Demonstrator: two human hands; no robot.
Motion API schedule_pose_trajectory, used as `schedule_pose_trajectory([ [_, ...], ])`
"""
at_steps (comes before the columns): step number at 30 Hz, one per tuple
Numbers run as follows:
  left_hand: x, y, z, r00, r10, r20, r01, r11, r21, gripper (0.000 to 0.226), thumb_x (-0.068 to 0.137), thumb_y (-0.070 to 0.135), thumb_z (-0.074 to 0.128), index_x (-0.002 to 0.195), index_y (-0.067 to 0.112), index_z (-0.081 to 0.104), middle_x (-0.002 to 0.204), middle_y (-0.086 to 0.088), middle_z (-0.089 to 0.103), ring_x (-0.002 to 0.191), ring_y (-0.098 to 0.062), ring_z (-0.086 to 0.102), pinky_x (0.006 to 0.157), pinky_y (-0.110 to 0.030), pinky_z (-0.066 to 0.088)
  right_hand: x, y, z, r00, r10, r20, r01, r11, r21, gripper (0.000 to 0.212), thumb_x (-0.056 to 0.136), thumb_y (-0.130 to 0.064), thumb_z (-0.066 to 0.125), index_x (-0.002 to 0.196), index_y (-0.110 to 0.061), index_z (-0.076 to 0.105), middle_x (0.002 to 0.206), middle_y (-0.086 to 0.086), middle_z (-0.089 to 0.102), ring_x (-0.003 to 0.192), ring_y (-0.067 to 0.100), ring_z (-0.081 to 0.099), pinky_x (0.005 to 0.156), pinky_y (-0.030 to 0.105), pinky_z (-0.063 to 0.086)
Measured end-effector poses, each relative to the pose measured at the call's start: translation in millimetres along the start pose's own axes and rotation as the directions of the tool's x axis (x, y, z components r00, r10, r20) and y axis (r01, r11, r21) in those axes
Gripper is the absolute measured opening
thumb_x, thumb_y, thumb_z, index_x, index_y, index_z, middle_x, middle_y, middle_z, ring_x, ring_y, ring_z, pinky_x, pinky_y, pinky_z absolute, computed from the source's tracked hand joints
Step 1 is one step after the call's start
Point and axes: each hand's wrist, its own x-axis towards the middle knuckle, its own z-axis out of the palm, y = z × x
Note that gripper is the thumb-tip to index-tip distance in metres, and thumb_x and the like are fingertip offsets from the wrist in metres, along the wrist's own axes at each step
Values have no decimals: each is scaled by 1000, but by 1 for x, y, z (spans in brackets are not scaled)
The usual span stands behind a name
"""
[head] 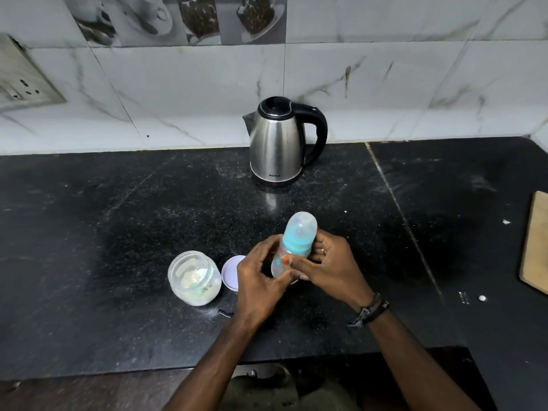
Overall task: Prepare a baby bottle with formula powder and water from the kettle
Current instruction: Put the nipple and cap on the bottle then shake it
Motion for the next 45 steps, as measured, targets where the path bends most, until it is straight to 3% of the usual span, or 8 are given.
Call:
schedule_pose_trajectory([
  [4,-3,-8,-2,998,11,63,-13,999,36,82,56,45,90,127,11,64,118,4,70,111,-8,66,95,-22,51,3,-5,-6,989,76,-128,-54,985,165,23,80,-23,78,101,-16,73,95,4,79,92,23,75,77,34,61],
  [11,-6,-24,-4,986,-13,168,-11,990,139,63,74,47,82,125,14,66,120,6,71,114,-6,65,98,-24,51,5,-18,-22,924,382,23,-317,729,607,57,85,-51,54,117,-6,64,109,13,74,100,26,72,75,45,61],
  [21,3,-55,1,935,-78,346,-75,909,409,50,92,42,61,136,20,57,136,4,64,125,-13,60,103,-34,49,1,-15,-19,977,26,-214,19,978,206,36,76,-9,82,108,-12,68,97,5,78,89,19,75,75,28,60],
  [27,2,-63,5,905,-126,407,-69,899,433,43,94,32,59,136,20,57,132,3,67,119,-18,64,95,-34,52,-5,-19,-21,996,19,-84,-1,976,216,35,73,2,81,104,-10,69,93,6,78,84,18,75,75,31,60],
  [31,-1,-67,6,903,-153,402,-64,876,477,46,98,28,60,141,10,55,146,-6,58,134,-23,54,108,-29,43,-1,-23,-24,970,121,-210,0,867,499,32,74,-14,77,103,-7,67,95,6,78,92,22,75,72,35,62],
  [35,-2,-69,6,890,-178,419,-55,871,489,47,98,32,58,141,13,55,147,-7,57,136,-23,53,111,-31,43,1,-19,-26,966,70,-250,-22,981,191,40,72,-4,85,108,-6,66,94,4,78,86,15,75,73,27,60],
  [40,-2,-75,6,893,-177,414,-56,869,492,45,98,31,56,139,15,56,145,-4,58,136,-21,53,108,-31,45,0,-19,-19,978,135,-157,-53,896,441,36,71,-16,79,103,-6,69,97,11,77,89,23,74,71,36,62],
  [45,-2,-74,6,906,-143,398,-69,879,472,32,96,20,60,127,15,63,127,-4,70,115,-24,64,88,-24,48,2,-15,-16,989,89,-118,-59,969,240,42,69,-5,87,106,-9,68,95,6,78,86,20,76,73,31,61],
])
